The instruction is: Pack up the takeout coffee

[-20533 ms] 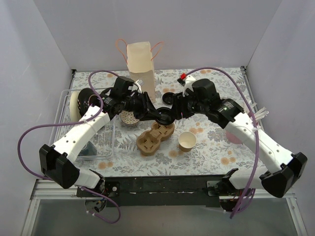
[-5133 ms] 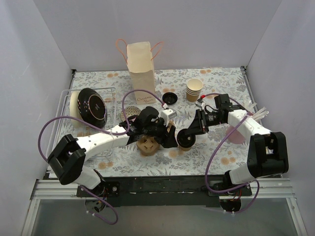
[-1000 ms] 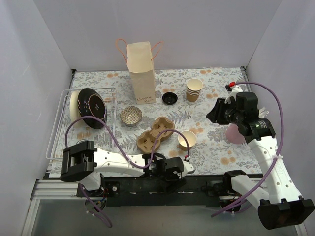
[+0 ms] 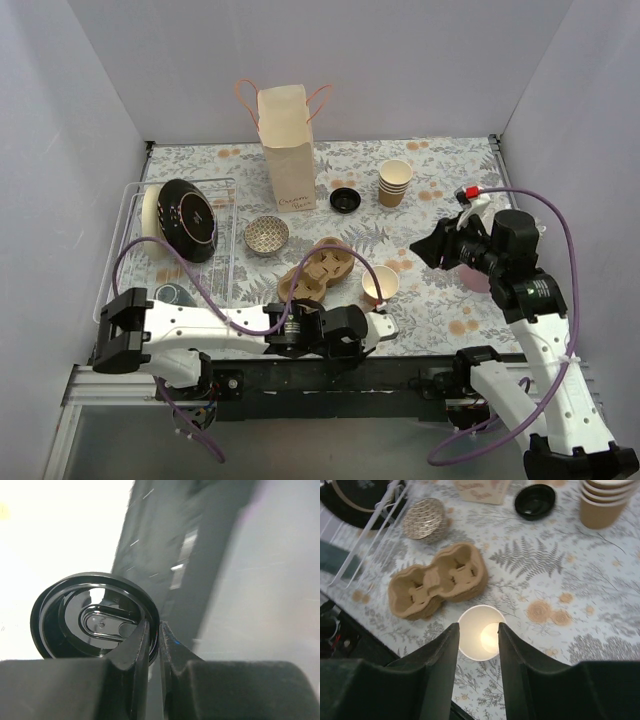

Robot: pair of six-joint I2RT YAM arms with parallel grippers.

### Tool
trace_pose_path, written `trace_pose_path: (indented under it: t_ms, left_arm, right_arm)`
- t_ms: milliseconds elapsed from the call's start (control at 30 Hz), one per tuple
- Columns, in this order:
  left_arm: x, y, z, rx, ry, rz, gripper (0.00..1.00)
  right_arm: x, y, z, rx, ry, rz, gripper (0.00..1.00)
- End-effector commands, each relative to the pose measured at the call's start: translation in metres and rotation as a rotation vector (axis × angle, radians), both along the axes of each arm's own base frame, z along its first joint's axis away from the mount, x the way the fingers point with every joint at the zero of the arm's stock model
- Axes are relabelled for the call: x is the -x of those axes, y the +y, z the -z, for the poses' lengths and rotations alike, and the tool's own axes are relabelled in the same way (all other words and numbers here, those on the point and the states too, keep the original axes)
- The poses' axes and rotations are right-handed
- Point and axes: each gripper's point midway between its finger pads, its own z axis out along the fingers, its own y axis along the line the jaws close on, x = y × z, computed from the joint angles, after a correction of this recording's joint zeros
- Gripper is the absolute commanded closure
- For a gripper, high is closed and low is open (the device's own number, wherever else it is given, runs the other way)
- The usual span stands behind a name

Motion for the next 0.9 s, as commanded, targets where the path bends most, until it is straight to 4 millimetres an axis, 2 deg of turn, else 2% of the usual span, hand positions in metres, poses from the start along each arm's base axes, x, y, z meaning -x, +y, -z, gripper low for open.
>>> trace_pose_path:
  t_ms: [0, 33, 67, 100, 133, 167, 200, 233, 300, 333, 367, 400, 433, 467, 500, 633, 667, 700, 767, 800, 867]
  left_arm:
    - [0.011, -0.011, -0.093, 0.236, 0.170, 0.094, 0.98]
    - [0.007, -0.007, -0.113, 0.292, 0.232, 0.084, 0.97]
    - [0.002, -0.004, -0.124, 0.335, 0.300, 0.087, 0.98]
    - [-0.008, -0.003, -0.141, 0.410, 0.336, 0.088, 0.98]
    - [-0.024, 0.009, -0.163, 0.482, 0.428, 0.074, 0.98]
    - [-0.033, 0.014, -0.173, 0.526, 0.452, 0.074, 0.98]
    - [-0.058, 0.019, -0.188, 0.596, 0.438, 0.036, 0.98]
    - [-0.057, 0.025, -0.200, 0.629, 0.473, 0.082, 0.97]
    - [-0.067, 0.029, -0.224, 0.717, 0.506, 0.108, 0.97]
    - [-0.078, 0.034, -0.233, 0.755, 0.516, 0.098, 0.97]
    - [-0.072, 0.039, -0.242, 0.752, 0.651, 0.096, 0.97]
    - [-0.078, 0.040, -0.255, 0.844, 0.592, 0.158, 0.97]
    - [-0.076, 0.043, -0.261, 0.864, 0.636, 0.168, 0.97]
    - [-0.076, 0.043, -0.264, 0.843, 0.760, 0.139, 0.97]
    - [-0.074, 0.045, -0.275, 0.896, 0.717, 0.198, 0.98]
    - [-0.074, 0.044, -0.285, 0.873, 0.750, 0.233, 1.00]
    - [-0.074, 0.044, -0.285, 0.862, 0.759, 0.237, 1.00]
    - [-0.075, 0.043, -0.284, 0.839, 0.782, 0.229, 1.00]
    - [-0.079, 0.040, -0.288, 0.842, 0.795, 0.214, 1.00]
    - [-0.080, 0.039, -0.293, 0.866, 0.774, 0.230, 0.99]
    - [-0.080, 0.038, -0.296, 0.859, 0.817, 0.223, 0.99]
  right_arm:
    - [0.036, 0.039, -0.015, -0.074, -0.282, -0.389, 0.49]
    - [0.052, 0.044, -0.022, -0.090, -0.362, -0.466, 0.46]
    - [0.056, 0.045, -0.024, -0.085, -0.411, -0.485, 0.38]
    - [0.056, 0.046, -0.019, -0.086, -0.460, -0.495, 0.35]
    - [0.064, 0.045, -0.027, -0.069, -0.559, -0.514, 0.32]
    - [0.067, 0.046, -0.027, -0.095, -0.565, -0.510, 0.30]
    - [0.068, 0.046, -0.031, -0.117, -0.588, -0.502, 0.27]
    - [0.070, 0.047, -0.033, -0.152, -0.610, -0.499, 0.26]
    - [0.078, 0.054, -0.036, -0.292, -0.503, -0.514, 0.24]
    - [0.083, 0.058, -0.037, -0.335, -0.542, -0.558, 0.24]
    - [0.087, 0.060, -0.040, -0.377, -0.537, -0.577, 0.23]
    - [0.093, 0.062, -0.039, -0.451, -0.465, -0.589, 0.23]
    - [0.101, 0.062, -0.049, -0.454, -0.566, -0.626, 0.23]
    - [0.101, 0.062, -0.047, -0.453, -0.572, -0.627, 0.23]
    - [0.097, 0.061, -0.047, -0.421, -0.612, -0.626, 0.22]
    - [0.080, 0.061, -0.047, -0.345, -0.655, -0.599, 0.21]
    - [0.081, 0.062, -0.055, -0.347, -0.712, -0.613, 0.20]
    - [0.076, 0.064, -0.054, -0.366, -0.688, -0.618, 0.20]
    - [0.083, 0.068, -0.060, -0.438, -0.632, -0.664, 0.20]
    - [0.083, 0.070, -0.068, -0.454, -0.675, -0.697, 0.20]
    - [0.096, 0.074, -0.071, -0.527, -0.592, -0.760, 0.19]
